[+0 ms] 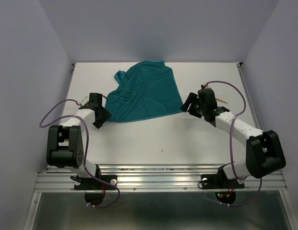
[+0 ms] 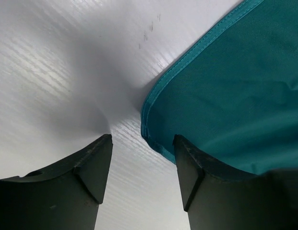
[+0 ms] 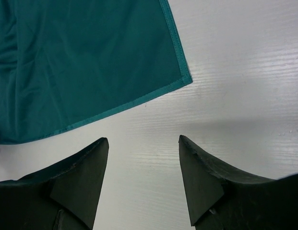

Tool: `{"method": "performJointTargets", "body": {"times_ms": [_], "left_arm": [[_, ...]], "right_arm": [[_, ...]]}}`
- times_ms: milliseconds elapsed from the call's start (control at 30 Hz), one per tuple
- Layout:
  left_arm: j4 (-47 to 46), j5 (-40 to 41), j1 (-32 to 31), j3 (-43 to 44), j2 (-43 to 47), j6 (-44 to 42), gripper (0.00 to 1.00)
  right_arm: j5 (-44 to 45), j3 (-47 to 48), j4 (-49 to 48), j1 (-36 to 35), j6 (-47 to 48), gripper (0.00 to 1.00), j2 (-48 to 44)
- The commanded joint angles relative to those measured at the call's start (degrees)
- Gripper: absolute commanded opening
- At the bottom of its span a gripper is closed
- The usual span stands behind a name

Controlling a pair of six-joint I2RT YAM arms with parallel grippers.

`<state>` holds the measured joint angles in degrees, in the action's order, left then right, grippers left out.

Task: Fold the napkin into a case and place the utensils inside
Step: Flatten out the crumpled napkin at the center of the board.

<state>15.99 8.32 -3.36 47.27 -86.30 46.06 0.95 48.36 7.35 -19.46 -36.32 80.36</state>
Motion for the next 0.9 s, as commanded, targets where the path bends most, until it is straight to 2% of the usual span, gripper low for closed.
{"method": "performJointTargets", "body": {"times_ms": [0, 67, 133, 167, 200, 267, 400, 533, 867], "left_arm": [[-2.3, -0.1, 0.2, 1.5, -1.8, 0.7, 0.59], [-2.8, -0.5, 0.2, 1.8, -2.7, 0.7, 0.54], [-3.1, -0.7, 0.2, 1.8, -3.1, 0.3, 0.43], [-3.2, -0.9, 0.2, 1.7, -3.0, 0.1, 0.35], [-3.5, -1.1, 0.2, 1.7, -3.0, -0.4, 0.18], [-4.1, -1.4, 0.2, 1.7, -2.5, -1.6, 0.02], [-3.6, -0.8, 0.3, 2.0, -1.3, -2.5, 0.00], [-3.2, -0.7, 0.5, 2.6, -0.4, -3.0, 0.00], [-3.8, -2.4, 0.7, 3.9, 0.1, -5.3, 0.00]], "right_arm": [[-0.4, 1.1, -0.9, 0.4, -0.3, 0.66, 0.2], [-0.5, 1.0, -0.9, 0.4, -0.7, 0.66, 0.2], [-0.4, 1.1, -0.9, 0.4, -1.4, 0.67, 0.5], [-0.3, 1.1, -0.9, 0.4, -1.8, 0.68, 0.7], [0.3, 1.2, -0.9, 0.4, -3.3, 0.69, 1.2], [1.7, 1.9, 0.1, 0.4, -4.2, 0.70, 2.4], [0.9, 4.3, 0.6, 0.4, -5.6, 0.68, 6.6], [4.6, 5.8, 0.6, 0.4, -7.7, 0.68, 9.6], [6.0, 11.3, 2.0, 0.4, -2.9, 0.68, 19.7]]}}
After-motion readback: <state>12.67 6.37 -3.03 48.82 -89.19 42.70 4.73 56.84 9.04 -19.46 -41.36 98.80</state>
